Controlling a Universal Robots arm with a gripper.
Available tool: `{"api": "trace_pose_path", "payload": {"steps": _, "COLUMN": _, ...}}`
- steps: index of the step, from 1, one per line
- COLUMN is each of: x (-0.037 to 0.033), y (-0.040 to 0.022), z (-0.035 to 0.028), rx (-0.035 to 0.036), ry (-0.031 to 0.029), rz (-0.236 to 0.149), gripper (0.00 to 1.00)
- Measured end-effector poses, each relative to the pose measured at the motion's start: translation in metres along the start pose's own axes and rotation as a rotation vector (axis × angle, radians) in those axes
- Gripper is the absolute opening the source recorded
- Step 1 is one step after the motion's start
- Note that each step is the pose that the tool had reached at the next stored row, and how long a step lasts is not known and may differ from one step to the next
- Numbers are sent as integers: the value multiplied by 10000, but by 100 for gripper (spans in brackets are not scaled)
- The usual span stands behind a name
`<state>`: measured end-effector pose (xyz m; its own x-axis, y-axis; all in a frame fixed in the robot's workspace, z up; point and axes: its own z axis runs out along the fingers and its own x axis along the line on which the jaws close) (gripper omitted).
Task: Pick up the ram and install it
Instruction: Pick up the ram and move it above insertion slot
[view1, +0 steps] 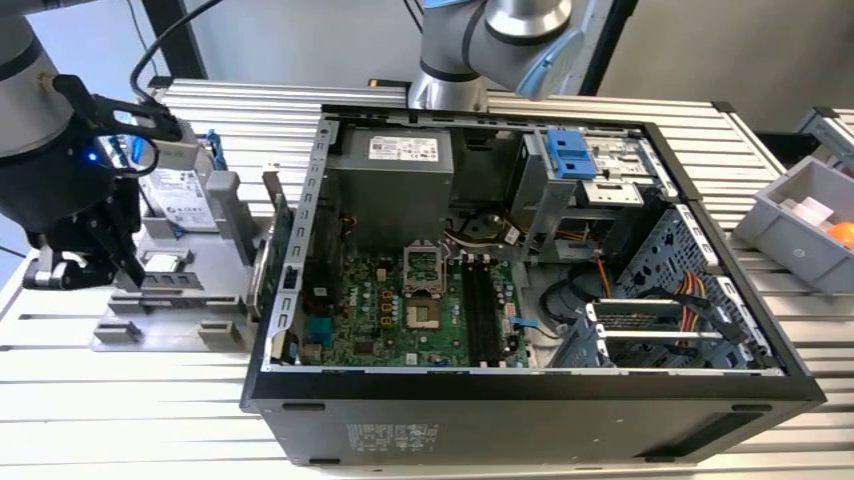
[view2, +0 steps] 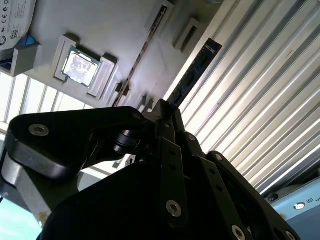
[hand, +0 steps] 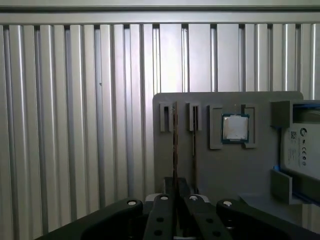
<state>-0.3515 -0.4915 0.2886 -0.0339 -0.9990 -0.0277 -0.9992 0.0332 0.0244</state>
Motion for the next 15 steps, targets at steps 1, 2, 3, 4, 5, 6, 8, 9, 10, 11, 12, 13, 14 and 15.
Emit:
{"api": "trace_pose_path", "payload": {"steps": 1, "x": 0, "y": 0, "z": -17, "rx": -1, "ry": 1, "rz": 0, "gripper": 0}}
{"api": "trace_pose_path", "payload": {"steps": 2, "x": -1, "y": 1, "z": -31, "rx": 0, "ry": 0, "rz": 0, "gripper": 0}}
{"api": "trace_pose_path", "payload": {"steps": 3, "x": -1, "y": 1, "z": -44, "rx": 0, "ry": 0, "rz": 0, "gripper": 0}}
{"api": "trace_pose_path", "payload": {"steps": 4, "x": -2, "y": 2, "z": -57, "rx": 1, "ry": 0, "rz": 0, "gripper": 0}}
{"api": "trace_pose_path", "payload": {"steps": 5, "x": -2, "y": 2, "z": -68, "rx": 0, "ry": 0, "rz": 0, "gripper": 0}}
{"api": "trace_pose_path", "payload": {"steps": 6, "x": -2, "y": 2, "z": -78, "rx": 0, "ry": 0, "rz": 0, "gripper": 0}}
{"api": "trace_pose_path", "payload": {"steps": 8, "x": -2, "y": 2, "z": -85, "rx": 2, "ry": -2, "rz": 0, "gripper": 0}}
{"api": "trace_pose_path", "payload": {"steps": 9, "x": -3, "y": 2, "z": -84, "rx": 3, "ry": -2, "rz": 0, "gripper": 0}}
{"api": "trace_pose_path", "payload": {"steps": 10, "x": -3, "y": 2, "z": -85, "rx": 3, "ry": -2, "rz": 0, "gripper": 0}}
{"api": "trace_pose_path", "payload": {"steps": 11, "x": -2, "y": 2, "z": -86, "rx": 1, "ry": -1, "rz": 0, "gripper": 0}}
{"api": "trace_pose_path", "payload": {"steps": 12, "x": -2, "y": 2, "z": -87, "rx": 0, "ry": 0, "rz": 0, "gripper": 0}}
{"api": "trace_pose_path", "payload": {"steps": 13, "x": -2, "y": 2, "z": -87, "rx": 0, "ry": 0, "rz": 0, "gripper": 0}}
{"api": "trace_pose_path", "payload": {"steps": 14, "x": -3, "y": 2, "z": -87, "rx": 0, "ry": 0, "rz": 0, "gripper": 0}}
{"api": "trace_pose_path", "payload": {"steps": 15, "x": -3, "y": 2, "z": -87, "rx": 0, "ry": 0, "rz": 0, "gripper": 0}}
